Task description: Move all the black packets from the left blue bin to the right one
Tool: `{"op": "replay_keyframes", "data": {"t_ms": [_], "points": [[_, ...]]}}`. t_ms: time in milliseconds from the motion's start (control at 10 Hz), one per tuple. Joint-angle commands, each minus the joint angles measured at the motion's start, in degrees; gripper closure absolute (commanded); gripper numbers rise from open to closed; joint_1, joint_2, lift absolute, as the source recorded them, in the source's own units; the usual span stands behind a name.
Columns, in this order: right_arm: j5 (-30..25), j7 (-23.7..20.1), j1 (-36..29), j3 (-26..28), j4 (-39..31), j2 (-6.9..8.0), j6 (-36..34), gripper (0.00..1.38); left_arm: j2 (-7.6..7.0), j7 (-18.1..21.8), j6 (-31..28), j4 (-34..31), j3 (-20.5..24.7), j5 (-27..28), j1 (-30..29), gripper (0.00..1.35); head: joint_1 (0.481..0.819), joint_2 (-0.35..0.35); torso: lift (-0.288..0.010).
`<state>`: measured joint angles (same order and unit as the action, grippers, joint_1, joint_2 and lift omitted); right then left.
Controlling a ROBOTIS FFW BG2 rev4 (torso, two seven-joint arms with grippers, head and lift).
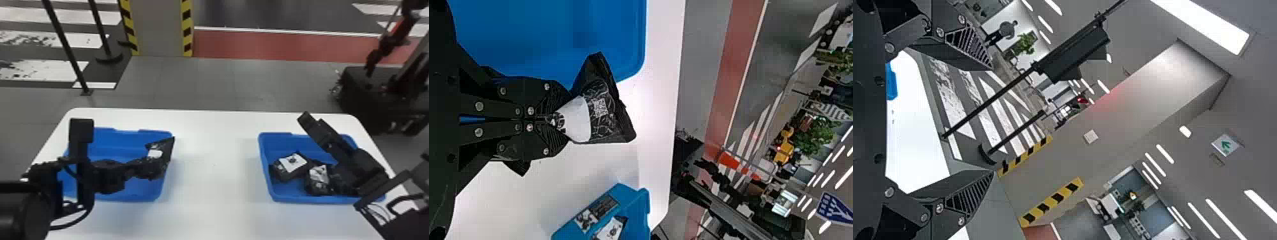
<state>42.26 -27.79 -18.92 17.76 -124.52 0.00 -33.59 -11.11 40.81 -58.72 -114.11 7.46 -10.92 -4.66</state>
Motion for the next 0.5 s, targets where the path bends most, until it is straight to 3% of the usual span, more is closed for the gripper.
{"op": "replay_keyframes", "data": {"t_ms": [0,400], "points": [[0.01,-0.51,0.64,-0.71,0.14,0.05,-1.84,0.31,-0.31,1.64,-1.60,-6.90,-0.35,-1.03,-1.94,1.19,0.695,-0.030,-0.110],[-1.04,-2.27,3.88,-4.75,1.12,0.05,-7.33,0.31,0.56,6.57,1.21,-7.74,-7.82,-0.50,3.40,1.19,0.695,-0.065,-0.110]]}}
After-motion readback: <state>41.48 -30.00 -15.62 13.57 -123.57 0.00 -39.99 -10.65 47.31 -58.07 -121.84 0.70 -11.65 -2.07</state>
